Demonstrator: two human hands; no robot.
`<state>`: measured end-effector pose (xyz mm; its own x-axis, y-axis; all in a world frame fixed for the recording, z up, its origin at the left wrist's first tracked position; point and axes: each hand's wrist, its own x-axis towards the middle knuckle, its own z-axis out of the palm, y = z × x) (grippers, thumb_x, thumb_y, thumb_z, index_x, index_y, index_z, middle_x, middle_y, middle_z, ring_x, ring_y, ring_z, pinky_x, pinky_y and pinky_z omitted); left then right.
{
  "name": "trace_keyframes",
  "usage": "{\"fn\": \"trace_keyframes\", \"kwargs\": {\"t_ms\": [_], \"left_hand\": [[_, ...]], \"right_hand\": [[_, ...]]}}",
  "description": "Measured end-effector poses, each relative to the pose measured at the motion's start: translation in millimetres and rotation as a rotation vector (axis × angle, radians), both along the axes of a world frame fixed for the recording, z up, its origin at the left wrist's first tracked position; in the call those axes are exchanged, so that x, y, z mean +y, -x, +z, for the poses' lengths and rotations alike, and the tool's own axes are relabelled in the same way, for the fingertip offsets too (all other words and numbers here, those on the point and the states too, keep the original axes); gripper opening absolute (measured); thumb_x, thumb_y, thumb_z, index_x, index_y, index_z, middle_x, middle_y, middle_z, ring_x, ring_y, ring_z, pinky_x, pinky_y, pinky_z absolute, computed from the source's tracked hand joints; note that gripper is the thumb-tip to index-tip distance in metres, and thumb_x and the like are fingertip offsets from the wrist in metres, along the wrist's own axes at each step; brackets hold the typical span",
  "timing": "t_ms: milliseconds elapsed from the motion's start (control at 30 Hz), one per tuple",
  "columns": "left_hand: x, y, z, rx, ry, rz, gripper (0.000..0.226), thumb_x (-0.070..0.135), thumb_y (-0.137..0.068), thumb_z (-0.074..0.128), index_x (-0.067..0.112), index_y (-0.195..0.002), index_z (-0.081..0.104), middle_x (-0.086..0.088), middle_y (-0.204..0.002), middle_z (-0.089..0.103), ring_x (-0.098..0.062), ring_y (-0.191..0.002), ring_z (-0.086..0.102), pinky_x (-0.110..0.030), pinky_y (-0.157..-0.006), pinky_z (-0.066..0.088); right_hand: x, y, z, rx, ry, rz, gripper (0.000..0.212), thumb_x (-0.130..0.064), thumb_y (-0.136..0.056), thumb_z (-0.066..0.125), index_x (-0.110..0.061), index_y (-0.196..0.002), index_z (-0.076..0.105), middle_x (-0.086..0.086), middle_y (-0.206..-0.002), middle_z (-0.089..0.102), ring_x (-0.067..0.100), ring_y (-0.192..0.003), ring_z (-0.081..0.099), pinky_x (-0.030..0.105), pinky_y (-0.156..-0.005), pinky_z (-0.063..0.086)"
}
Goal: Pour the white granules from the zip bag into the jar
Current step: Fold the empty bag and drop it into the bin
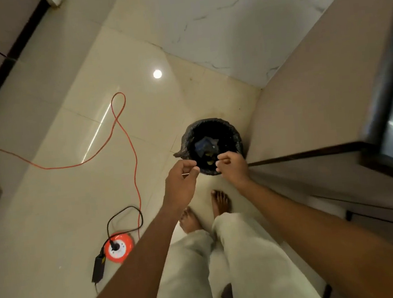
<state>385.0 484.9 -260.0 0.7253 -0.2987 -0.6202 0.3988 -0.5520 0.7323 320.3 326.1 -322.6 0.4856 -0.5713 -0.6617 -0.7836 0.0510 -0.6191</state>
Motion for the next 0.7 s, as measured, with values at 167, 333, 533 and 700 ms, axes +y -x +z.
{"fn": "trace_keyframes", "kwargs": {"t_ms": [167, 333, 533, 700], "left_hand": [[6.6, 30.7, 120.8, -0.129, 0.051, -0.077, 0.012, 0.018, -0.099, 0.067, 0.024, -0.109, 0.073, 0.014, -0.099, 0.072, 0.012, -0.084, 0.064, -0.006, -0.072, 0.047], [-7.6, 53.0, 181.6, -0.255, 0.156, -0.212, 0.013, 0.013, -0.100, 0.066, 0.019, -0.108, 0.074, 0.014, -0.101, 0.075, 0.011, -0.091, 0.066, -0.003, -0.077, 0.047], [-62.6, 78.2, 209.8, -0.297, 0.310, -0.314, 0.017, 0.014, -0.100, 0.064, 0.028, -0.103, 0.073, 0.018, -0.094, 0.076, 0.000, -0.090, 0.071, -0.011, -0.077, 0.053], [-141.0, 123.5, 231.8, -0.260, 0.425, -0.412, 0.014, 0.014, -0.097, 0.070, 0.028, -0.100, 0.072, 0.010, -0.097, 0.078, -0.001, -0.094, 0.072, -0.020, -0.086, 0.057]], "right_hand": [[17.8, 28.1, 160.2, -0.246, 0.065, 0.078, 0.013, -0.012, -0.096, 0.068, -0.008, -0.108, 0.073, 0.007, -0.096, 0.076, 0.027, -0.093, 0.075, 0.047, -0.086, 0.063], [12.3, 48.9, 249.5, -0.427, 0.150, 0.101, 0.009, -0.016, -0.098, 0.068, -0.022, -0.103, 0.072, -0.009, -0.094, 0.076, 0.009, -0.093, 0.073, 0.031, -0.087, 0.060], [-26.5, 98.1, 304.7, -0.557, 0.375, 0.011, 0.007, -0.016, -0.097, 0.070, -0.019, -0.103, 0.074, -0.013, -0.088, 0.073, 0.001, -0.086, 0.070, 0.013, -0.076, 0.055], [-80.1, 164.7, 330.4, -0.593, 0.550, -0.090, 0.008, -0.011, -0.097, 0.072, -0.015, -0.103, 0.075, -0.007, -0.092, 0.075, 0.006, -0.086, 0.072, 0.013, -0.075, 0.056]]}}
